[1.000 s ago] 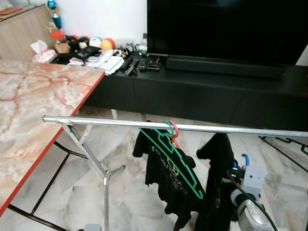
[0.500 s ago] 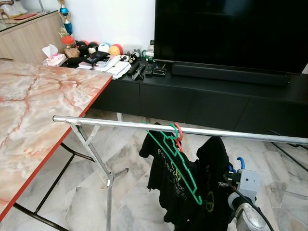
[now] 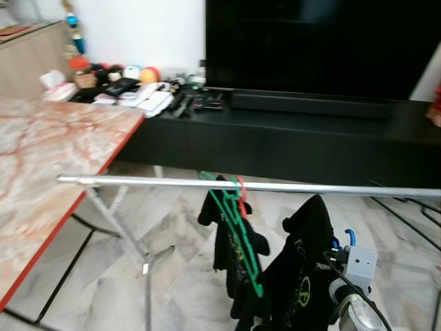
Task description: Hang hanger
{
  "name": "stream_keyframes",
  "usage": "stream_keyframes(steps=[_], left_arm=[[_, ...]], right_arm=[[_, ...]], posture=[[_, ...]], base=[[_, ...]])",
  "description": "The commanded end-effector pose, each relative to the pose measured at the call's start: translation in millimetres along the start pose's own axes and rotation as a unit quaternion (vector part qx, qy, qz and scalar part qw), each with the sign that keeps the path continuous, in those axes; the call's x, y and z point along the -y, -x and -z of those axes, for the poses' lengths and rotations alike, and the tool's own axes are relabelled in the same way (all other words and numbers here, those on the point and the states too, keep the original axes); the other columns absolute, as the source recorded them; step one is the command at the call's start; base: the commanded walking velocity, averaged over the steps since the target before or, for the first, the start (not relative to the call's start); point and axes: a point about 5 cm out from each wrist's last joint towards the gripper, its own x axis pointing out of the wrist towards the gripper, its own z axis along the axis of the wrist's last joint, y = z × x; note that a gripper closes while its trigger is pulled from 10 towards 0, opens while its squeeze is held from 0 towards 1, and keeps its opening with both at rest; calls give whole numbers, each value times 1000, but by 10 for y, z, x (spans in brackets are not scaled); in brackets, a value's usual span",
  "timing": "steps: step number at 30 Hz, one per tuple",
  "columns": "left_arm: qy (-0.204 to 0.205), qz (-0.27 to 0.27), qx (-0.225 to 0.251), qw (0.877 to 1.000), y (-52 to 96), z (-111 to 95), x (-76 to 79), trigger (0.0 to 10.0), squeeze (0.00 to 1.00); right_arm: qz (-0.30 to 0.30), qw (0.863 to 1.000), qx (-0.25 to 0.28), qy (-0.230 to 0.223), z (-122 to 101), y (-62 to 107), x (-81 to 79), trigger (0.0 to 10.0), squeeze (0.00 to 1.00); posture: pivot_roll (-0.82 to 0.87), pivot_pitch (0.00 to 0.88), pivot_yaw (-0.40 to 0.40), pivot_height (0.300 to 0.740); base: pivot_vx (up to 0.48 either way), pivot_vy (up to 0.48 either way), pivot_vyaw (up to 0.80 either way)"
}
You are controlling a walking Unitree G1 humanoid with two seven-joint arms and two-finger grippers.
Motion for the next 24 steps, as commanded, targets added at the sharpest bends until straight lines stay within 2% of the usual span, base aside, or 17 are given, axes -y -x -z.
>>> stream_keyframes(steps=[1, 5, 8, 24], left_arm=[[15, -5, -12, 1000, 12, 70, 2, 10000, 0], [-1, -5, -10, 1000, 11, 55, -11, 10000, 0], [-1, -10, -8, 1000, 13, 55, -28, 10000, 0], [-11, -8, -2, 1000, 12, 28, -54, 10000, 0]], right_arm=[[1, 1000, 19, -2, -80, -29, 0, 10000, 0], [-5, 1000, 19, 3, -93, -50, -24, 10000, 0], [-3, 1000, 18, -2, -86, -57, -40, 10000, 0], [-7, 1000, 26, -3, -85, -61, -107, 10000, 0]], posture=[[-74, 53, -5, 740], [-66, 59, -4, 740], [-62, 66, -1, 740], [-58, 89, 12, 740]], base=[[0, 480, -800], [0, 480, -800], [0, 0, -800], [0, 0, 0]])
